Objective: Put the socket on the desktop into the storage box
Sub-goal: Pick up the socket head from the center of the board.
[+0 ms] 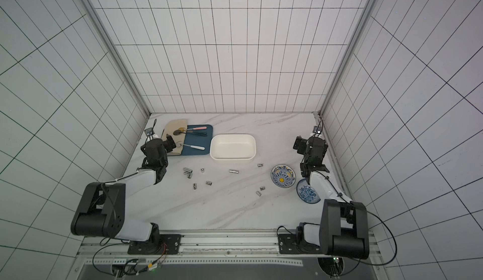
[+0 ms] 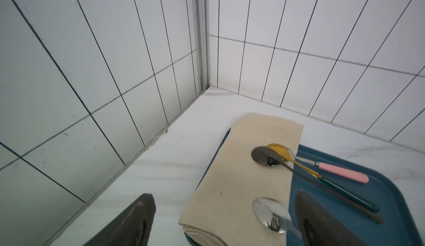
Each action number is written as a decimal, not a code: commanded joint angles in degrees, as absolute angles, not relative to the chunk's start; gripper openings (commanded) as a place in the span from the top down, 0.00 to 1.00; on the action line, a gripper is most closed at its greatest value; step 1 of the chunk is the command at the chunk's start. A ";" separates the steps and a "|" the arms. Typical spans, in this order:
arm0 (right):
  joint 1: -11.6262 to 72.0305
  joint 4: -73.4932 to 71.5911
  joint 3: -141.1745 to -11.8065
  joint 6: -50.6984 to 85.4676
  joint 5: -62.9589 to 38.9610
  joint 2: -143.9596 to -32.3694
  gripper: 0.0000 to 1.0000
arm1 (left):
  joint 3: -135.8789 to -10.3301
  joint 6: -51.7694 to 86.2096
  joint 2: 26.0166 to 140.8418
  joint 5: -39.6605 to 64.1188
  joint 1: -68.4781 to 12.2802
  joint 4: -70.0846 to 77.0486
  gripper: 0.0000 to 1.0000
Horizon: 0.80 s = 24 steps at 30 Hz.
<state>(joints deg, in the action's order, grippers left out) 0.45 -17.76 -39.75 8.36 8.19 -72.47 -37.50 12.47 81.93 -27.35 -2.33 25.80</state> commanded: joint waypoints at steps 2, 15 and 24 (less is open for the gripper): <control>0.10 4.34 -48.86 20.56 2.12 -69.15 0.01 | -43.97 35.86 76.70 -24.24 2.57 3.62 0.02; 2.74 24.82 -62.45 28.27 -17.92 -74.29 0.06 | -56.49 41.79 76.57 10.44 3.66 -18.39 0.03; 13.33 41.73 -72.14 20.45 -11.49 -83.46 0.18 | -60.44 33.82 76.55 18.88 -7.48 -33.31 0.04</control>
